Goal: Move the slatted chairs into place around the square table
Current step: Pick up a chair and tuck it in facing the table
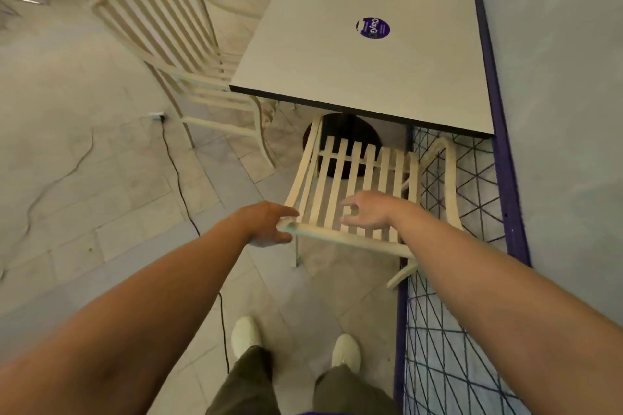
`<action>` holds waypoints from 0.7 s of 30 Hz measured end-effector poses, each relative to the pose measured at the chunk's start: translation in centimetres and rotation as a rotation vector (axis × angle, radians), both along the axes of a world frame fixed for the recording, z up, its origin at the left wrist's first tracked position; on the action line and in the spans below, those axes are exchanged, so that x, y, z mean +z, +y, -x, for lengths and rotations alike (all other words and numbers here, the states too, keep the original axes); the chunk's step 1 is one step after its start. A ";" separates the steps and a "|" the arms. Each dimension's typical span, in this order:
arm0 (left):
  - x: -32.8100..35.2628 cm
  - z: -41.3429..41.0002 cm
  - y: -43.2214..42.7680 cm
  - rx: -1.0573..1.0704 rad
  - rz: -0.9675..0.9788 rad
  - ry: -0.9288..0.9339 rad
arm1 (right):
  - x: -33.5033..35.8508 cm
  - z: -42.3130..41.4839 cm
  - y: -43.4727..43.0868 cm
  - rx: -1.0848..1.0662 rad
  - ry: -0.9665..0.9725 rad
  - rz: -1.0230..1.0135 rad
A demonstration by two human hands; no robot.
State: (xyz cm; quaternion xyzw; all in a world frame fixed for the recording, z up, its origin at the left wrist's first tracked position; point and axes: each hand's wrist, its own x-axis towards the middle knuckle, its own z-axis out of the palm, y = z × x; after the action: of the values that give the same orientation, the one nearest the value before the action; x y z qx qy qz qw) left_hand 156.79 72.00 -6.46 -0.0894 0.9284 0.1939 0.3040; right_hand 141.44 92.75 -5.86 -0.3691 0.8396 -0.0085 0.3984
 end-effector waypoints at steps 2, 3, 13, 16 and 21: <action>0.6 -1.1 -3.4 0.029 0.011 0.003 | 1.0 -0.8 -4.2 0.038 0.034 0.004; 1.0 -1.4 -5.0 0.041 0.014 0.004 | 1.5 -0.9 -6.0 0.044 0.049 0.007; 8.2 -0.8 -20.4 0.046 0.115 0.127 | 7.0 -1.3 -22.0 0.007 0.139 0.117; 9.5 0.1 -24.0 0.045 0.143 0.133 | 8.5 -0.8 -25.6 0.000 0.146 0.137; 10.3 3.0 -29.8 0.052 0.136 0.149 | 8.6 1.7 -31.7 0.012 0.168 0.148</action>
State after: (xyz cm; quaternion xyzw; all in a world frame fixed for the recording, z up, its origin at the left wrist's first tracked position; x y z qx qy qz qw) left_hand 153.78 42.20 3.80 -0.1194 0.9568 0.1444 0.2223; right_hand 139.71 61.04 2.77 -0.4018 0.8650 -0.0369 0.2982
